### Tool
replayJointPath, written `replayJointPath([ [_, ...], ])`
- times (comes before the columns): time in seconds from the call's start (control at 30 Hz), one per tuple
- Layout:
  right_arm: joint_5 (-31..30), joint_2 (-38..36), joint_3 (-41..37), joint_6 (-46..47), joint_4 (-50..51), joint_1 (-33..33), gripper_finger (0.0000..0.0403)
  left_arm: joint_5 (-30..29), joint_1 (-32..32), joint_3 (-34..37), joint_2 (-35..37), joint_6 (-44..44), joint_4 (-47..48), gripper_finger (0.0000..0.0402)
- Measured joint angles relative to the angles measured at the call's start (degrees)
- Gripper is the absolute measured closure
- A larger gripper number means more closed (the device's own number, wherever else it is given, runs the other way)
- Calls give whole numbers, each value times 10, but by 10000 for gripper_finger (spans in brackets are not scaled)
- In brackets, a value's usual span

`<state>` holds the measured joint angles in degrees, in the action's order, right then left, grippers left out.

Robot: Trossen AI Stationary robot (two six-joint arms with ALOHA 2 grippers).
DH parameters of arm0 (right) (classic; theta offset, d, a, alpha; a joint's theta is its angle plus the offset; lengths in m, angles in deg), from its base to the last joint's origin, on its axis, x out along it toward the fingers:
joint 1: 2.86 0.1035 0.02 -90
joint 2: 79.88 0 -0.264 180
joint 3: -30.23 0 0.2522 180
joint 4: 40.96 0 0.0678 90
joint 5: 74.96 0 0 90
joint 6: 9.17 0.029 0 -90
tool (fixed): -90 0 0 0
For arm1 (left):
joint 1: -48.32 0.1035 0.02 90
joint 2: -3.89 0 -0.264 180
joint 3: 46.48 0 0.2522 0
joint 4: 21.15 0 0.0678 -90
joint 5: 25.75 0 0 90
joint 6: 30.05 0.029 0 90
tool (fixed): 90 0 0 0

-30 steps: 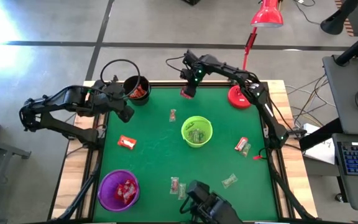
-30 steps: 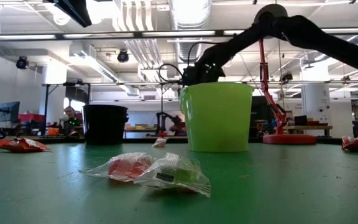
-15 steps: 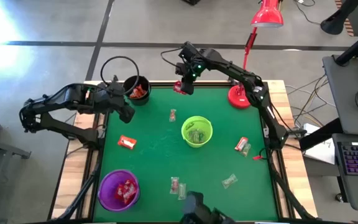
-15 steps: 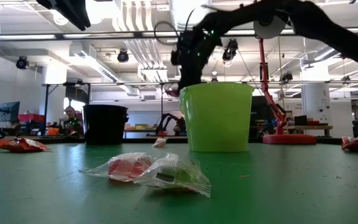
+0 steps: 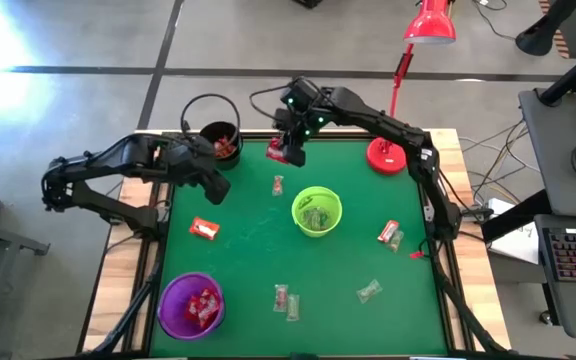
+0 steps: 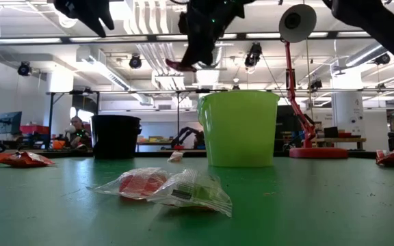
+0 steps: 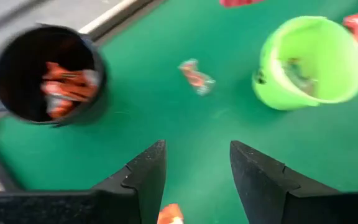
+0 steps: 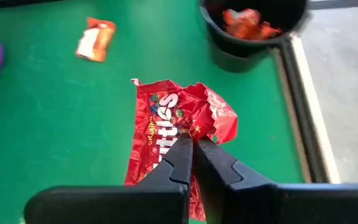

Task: Sort candy
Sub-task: Put the red candy into the violet bucket

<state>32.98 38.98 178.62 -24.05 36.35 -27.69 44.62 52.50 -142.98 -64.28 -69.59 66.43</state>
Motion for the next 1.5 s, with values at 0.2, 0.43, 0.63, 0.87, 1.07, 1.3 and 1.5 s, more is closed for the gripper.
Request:
replayJointPath([
  [0.2,0,-16,0,28,3,45,394,49,0,0,-9,10,-37,244],
  [0.43,-3,-44,0,71,2,99,394,182,0,0,-4,13,-127,244],
  [0.63,-59,-71,0,95,2,148,394,203,0,0,-4,13,-147,244],
  [0.87,-69,-76,1,109,-13,180,394,253,-1,0,-17,29,-220,245],
  [1.07,-101,-76,1,123,-10,187,394,264,-2,0,-21,36,-238,245],
  [1.3,-102,-75,1,126,-12,187,394,262,-2,0,-42,41,-247,245],
  [1.5,-104,-75,1,130,-10,187,394,204,-2,0,-65,77,-251,245],
])
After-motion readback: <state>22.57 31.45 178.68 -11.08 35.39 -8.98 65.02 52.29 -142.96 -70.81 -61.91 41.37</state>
